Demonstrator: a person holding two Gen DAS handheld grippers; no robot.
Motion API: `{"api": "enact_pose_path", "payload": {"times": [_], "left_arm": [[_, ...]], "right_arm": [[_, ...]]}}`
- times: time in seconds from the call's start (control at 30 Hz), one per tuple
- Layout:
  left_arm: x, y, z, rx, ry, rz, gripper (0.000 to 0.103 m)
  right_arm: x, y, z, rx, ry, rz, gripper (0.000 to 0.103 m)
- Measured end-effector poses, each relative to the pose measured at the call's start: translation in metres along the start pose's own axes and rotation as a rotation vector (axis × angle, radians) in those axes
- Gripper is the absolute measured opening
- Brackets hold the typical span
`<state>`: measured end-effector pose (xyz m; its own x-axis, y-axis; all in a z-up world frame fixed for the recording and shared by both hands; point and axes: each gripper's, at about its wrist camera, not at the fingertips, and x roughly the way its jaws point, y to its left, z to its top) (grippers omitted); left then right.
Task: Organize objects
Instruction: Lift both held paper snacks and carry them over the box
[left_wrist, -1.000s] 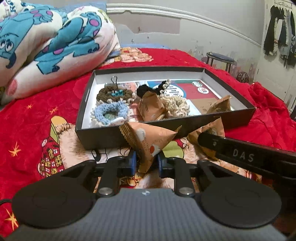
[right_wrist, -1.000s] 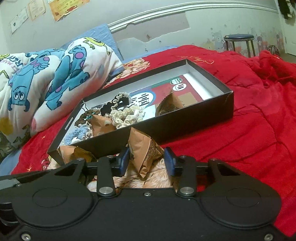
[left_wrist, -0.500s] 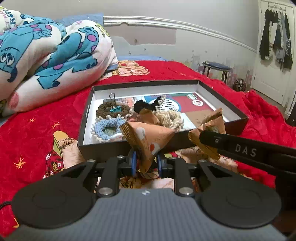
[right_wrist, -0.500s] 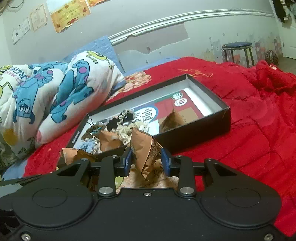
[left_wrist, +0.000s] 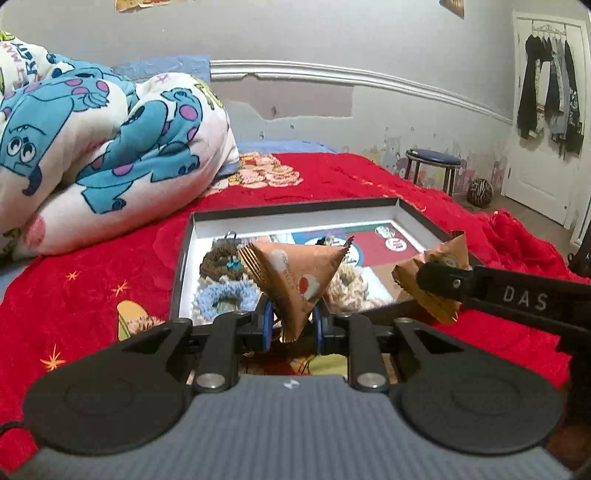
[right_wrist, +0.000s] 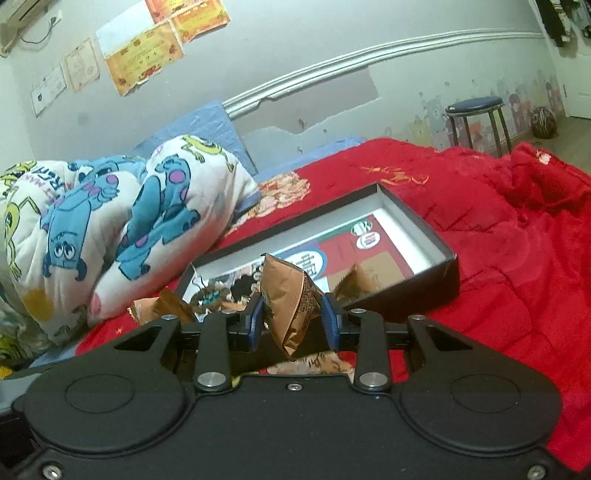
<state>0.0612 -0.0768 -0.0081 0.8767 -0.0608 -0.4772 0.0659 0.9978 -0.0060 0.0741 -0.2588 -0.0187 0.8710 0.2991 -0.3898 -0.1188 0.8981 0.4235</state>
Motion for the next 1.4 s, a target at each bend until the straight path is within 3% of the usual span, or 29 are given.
{"api": "enact_pose_path", "payload": {"times": [0.5,0.77,0.9,1.13,1.4], "left_arm": [[0.002,0.012,0.055,-0.036,-0.095,-0.015,0.025],[0.046,-0.004,0.093,-0.122,-0.084,-0.076,0.025],[0.074,-0.013,0.096,-0.149,-0.052,-0.089,0.025],[0.118,-0.031,0.077,-0.064,0.027,-0.085,0.025],[0.136,-0.040,0.058,-0.020,0.093,-0.074,0.026]], "right_arm": [[0.000,0.016,0.062,-0.050,-0.064,0.027,0.032],[0.037,-0.008,0.102,-0.017,-0.046,-0.022,0.032],[0.066,-0.027,0.102,-0.022,-0.007,-0.049,0.032],[0.097,-0.057,0.085,-0.017,0.029,-0.065,0.032],[0.109,-0.070,0.066,-0.019,0.082,-0.083,0.032]]}}
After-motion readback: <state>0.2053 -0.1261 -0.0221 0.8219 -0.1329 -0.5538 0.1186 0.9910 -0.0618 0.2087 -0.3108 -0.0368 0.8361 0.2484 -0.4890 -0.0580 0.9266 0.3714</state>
